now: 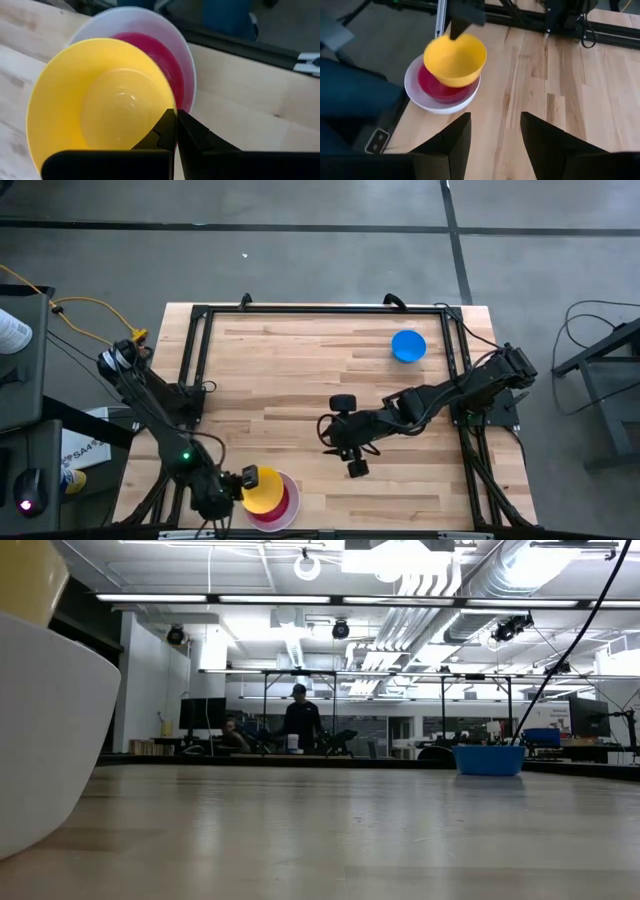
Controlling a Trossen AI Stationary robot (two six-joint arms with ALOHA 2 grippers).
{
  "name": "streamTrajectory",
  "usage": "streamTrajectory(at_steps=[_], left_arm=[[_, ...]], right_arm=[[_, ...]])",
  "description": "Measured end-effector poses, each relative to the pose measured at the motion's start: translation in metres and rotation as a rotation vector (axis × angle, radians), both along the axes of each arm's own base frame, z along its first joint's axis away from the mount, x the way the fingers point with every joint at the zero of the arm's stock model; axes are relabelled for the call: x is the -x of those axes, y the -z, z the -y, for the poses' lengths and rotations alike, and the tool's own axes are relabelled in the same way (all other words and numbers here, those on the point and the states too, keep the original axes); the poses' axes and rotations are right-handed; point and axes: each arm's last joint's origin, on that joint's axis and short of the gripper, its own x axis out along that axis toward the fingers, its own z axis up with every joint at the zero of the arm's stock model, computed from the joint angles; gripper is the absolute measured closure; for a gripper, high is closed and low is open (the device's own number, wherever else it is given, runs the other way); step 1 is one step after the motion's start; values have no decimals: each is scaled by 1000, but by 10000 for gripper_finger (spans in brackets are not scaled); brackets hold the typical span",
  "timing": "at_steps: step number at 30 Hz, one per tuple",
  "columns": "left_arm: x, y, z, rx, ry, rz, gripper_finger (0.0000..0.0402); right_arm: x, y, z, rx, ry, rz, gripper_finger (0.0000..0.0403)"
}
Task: Nest bowls inside each other
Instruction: Stack the yellow bowl on top of the red bowl
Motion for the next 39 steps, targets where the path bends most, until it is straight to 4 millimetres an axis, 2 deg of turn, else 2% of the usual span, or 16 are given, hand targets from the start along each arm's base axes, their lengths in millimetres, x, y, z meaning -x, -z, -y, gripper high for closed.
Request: streamTrajectory(at_steps=[21, 28, 39], left_arm=[[-12, 22, 18, 15, 69, -1, 395], [-16, 21, 16, 33, 53, -4, 379], [-37, 24, 4, 111, -3, -57, 376]], right_arm=[[-2, -3, -1, -31, 11, 32, 238], [-2, -3, -1, -30, 11, 32, 238], [-1, -3, -3, -44, -10, 27, 238]])
